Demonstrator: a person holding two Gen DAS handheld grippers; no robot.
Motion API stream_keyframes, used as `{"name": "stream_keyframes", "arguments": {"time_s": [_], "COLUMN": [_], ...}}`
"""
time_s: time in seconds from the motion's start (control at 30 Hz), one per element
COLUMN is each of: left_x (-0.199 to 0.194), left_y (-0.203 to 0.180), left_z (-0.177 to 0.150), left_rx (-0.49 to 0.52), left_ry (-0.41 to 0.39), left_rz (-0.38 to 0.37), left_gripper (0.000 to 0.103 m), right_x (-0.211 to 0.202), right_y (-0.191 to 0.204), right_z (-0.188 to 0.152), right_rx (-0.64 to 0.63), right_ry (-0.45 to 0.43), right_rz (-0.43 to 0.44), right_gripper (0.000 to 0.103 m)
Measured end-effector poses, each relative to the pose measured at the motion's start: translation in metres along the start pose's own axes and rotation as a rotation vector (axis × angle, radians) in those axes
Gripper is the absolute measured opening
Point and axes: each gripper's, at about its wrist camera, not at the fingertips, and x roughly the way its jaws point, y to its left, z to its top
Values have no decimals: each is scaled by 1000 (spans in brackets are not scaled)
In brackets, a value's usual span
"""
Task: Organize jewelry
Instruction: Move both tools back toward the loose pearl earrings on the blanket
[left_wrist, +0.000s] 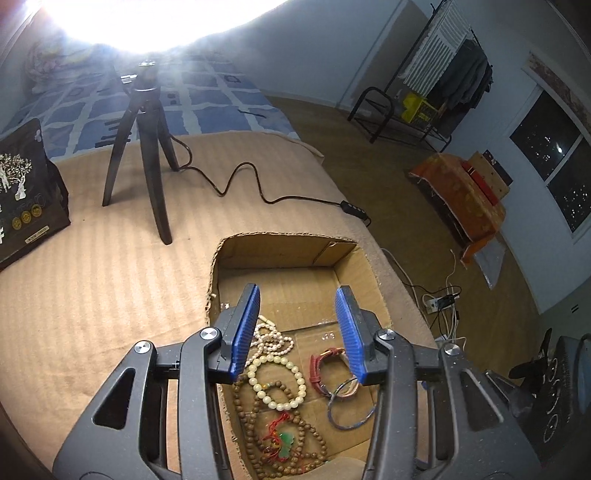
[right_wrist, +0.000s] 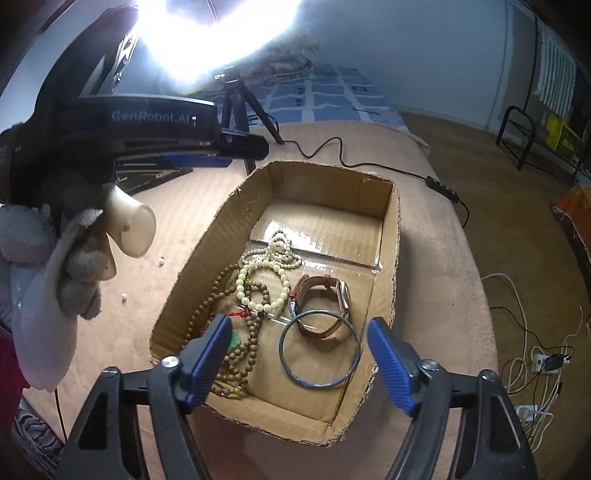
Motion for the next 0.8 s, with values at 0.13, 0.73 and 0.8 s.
{"name": "stream_keyframes", "arguments": {"time_s": [0.13, 0.73, 0.8], "left_x": [-5, -65, -74], "left_y": [4, 50, 60], "left_z": [-1, -20, -25], "left_rx": [-3, 7, 8], "left_ry": [-2, -61, -61], "left_rz": [6, 94, 110], "left_gripper": [43, 43, 43], "right_x": [0, -15, -16], "right_y": [3, 18, 19], "right_z": [0, 10, 12], "right_rx": [1, 30, 45], "right_ry": [-2, -68, -84], "right_rz": [11, 68, 77], "right_gripper": [82, 95, 97]}}
